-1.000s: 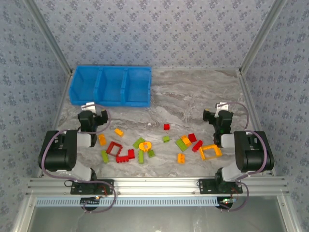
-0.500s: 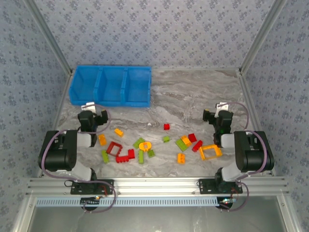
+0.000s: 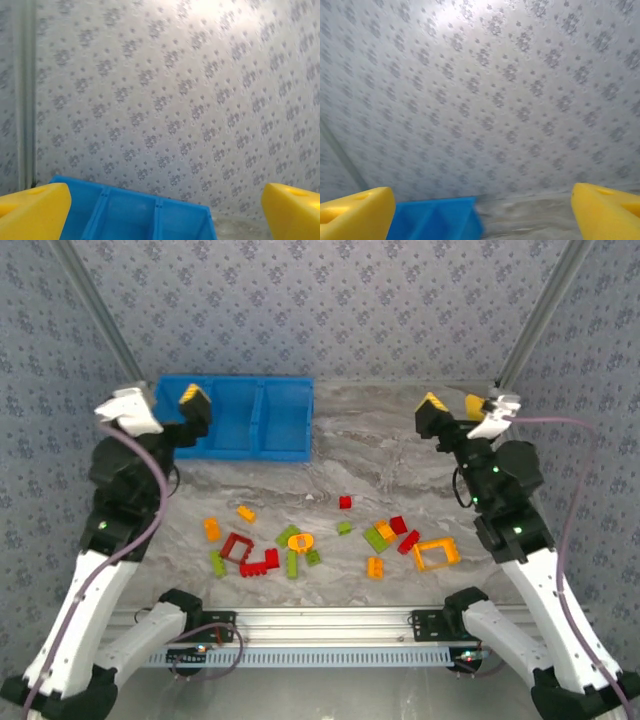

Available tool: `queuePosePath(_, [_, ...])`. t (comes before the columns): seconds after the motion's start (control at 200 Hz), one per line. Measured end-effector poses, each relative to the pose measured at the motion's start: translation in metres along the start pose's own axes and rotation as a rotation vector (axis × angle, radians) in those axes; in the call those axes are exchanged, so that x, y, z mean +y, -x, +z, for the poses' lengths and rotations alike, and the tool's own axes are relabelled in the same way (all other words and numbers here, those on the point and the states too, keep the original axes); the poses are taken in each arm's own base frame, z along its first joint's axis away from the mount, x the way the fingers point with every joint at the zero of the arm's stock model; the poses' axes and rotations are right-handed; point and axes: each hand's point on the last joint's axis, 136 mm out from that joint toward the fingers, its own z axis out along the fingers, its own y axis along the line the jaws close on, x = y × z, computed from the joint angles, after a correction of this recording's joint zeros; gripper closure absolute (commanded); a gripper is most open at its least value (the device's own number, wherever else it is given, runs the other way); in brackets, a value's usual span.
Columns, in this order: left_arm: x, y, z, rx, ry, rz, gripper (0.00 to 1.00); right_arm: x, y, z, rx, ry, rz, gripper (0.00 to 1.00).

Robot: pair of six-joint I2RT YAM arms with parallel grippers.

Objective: Sort the legos into containers by color

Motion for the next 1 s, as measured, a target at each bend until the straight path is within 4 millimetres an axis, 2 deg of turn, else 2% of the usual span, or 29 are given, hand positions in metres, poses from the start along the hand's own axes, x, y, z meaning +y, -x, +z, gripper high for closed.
queuePosePath(0.03, [0.007, 0.0, -0.004, 0.023, 0.02, -0.019, 0.02, 0.006, -0.005, -0.002, 0.033, 0.019, 0.026, 0.18])
queuePosePath(0.07, [0.016, -0.005, -0.005, 0.072, 0.058, -0.035, 0.02, 0.014, -0.022, -0.004, 0.106, 0.032, 0.055, 0.17])
queuePosePath(0.18, [0.041, -0.036, 0.018, 0.276, 0.195, -0.032, 0.08, 0.057, -0.092, -0.015, 0.354, 0.119, 0.02, 0.16])
queuePosePath(0.29, [0.071, -0.08, 0.057, 0.503, 0.312, -0.035, 0.13, 0.104, -0.148, -0.031, 0.514, 0.217, -0.091, 0.16])
queuePosePath(0.395, [0.102, -0.144, 0.093, 0.734, 0.39, -0.024, 0.17, 0.139, -0.179, -0.043, 0.563, 0.295, -0.188, 0.16])
queuePosePath(0.505, [0.122, -0.199, 0.113, 0.91, 0.409, 0.01, 0.17, 0.166, -0.203, -0.043, 0.576, 0.341, -0.239, 0.16])
queuePosePath(0.545, [0.127, -0.212, 0.119, 0.952, 0.406, 0.013, 0.06, 0.172, -0.212, -0.04, 0.584, 0.347, -0.249, 0.16])
queuePosePath(0.565, [0.13, -0.217, 0.121, 0.97, 0.405, 0.017, 0.04, 0.175, -0.216, -0.039, 0.589, 0.349, -0.253, 0.16])
queuePosePath(0.705, [0.15, -0.227, 0.143, 0.995, 0.41, 0.019, 0.02, 0.192, -0.239, -0.03, 0.611, 0.369, -0.261, 0.15])
queuePosePath(0.82, [0.16, -0.237, 0.162, 0.996, 0.389, 0.024, 0.11, 0.204, -0.249, -0.027, 0.629, 0.399, -0.253, 0.15])
queuePosePath(0.899, [0.163, -0.252, 0.174, 1.021, 0.369, 0.028, 0.19, 0.212, -0.251, -0.024, 0.638, 0.418, -0.244, 0.15])
queuePosePath(0.999, [0.166, -0.278, 0.187, 1.065, 0.339, 0.039, 0.2, 0.221, -0.248, -0.016, 0.638, 0.436, -0.223, 0.14])
